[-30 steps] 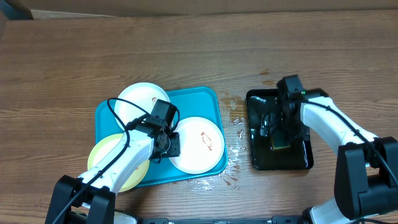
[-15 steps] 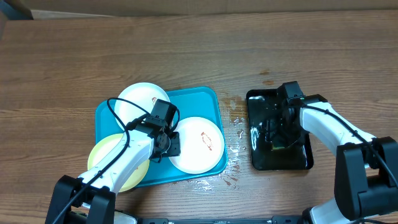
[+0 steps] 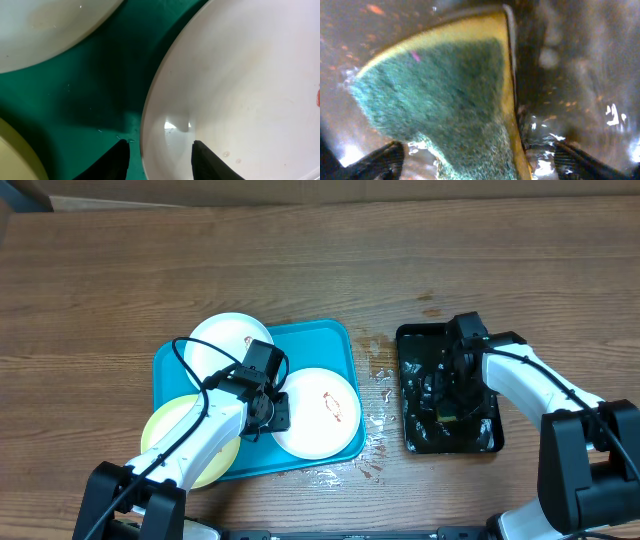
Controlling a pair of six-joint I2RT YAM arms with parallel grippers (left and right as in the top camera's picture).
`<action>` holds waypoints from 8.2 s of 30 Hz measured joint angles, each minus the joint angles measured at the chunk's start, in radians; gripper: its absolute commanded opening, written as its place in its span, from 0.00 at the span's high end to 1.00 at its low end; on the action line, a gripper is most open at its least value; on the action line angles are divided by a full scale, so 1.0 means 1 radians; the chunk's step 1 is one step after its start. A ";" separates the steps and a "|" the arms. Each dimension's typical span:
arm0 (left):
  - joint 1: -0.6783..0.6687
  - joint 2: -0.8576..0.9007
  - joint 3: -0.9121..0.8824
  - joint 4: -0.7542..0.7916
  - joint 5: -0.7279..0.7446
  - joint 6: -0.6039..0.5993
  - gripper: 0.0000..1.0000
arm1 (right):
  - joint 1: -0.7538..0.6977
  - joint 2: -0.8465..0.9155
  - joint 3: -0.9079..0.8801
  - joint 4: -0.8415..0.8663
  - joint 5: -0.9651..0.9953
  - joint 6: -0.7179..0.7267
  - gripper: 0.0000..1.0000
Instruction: Clean dirty plates on tray and stack at the side
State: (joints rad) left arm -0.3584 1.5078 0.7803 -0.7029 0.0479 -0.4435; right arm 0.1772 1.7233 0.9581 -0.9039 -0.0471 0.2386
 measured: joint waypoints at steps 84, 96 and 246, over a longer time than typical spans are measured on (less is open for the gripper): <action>0.001 0.000 -0.004 -0.003 -0.064 -0.143 0.76 | 0.013 -0.202 0.157 -0.168 -0.027 0.022 0.96; 0.001 0.000 -0.055 0.047 -0.068 -0.154 0.82 | 0.013 -0.198 0.153 -0.135 -0.013 0.022 0.96; 0.001 -0.009 -0.055 0.064 -0.059 -0.157 0.96 | 0.475 0.024 0.127 0.335 -0.328 0.039 0.96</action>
State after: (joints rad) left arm -0.3576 1.4990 0.7250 -0.6392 -0.0113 -0.6006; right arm 0.6521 1.7473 1.0855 -0.5686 -0.3748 0.2779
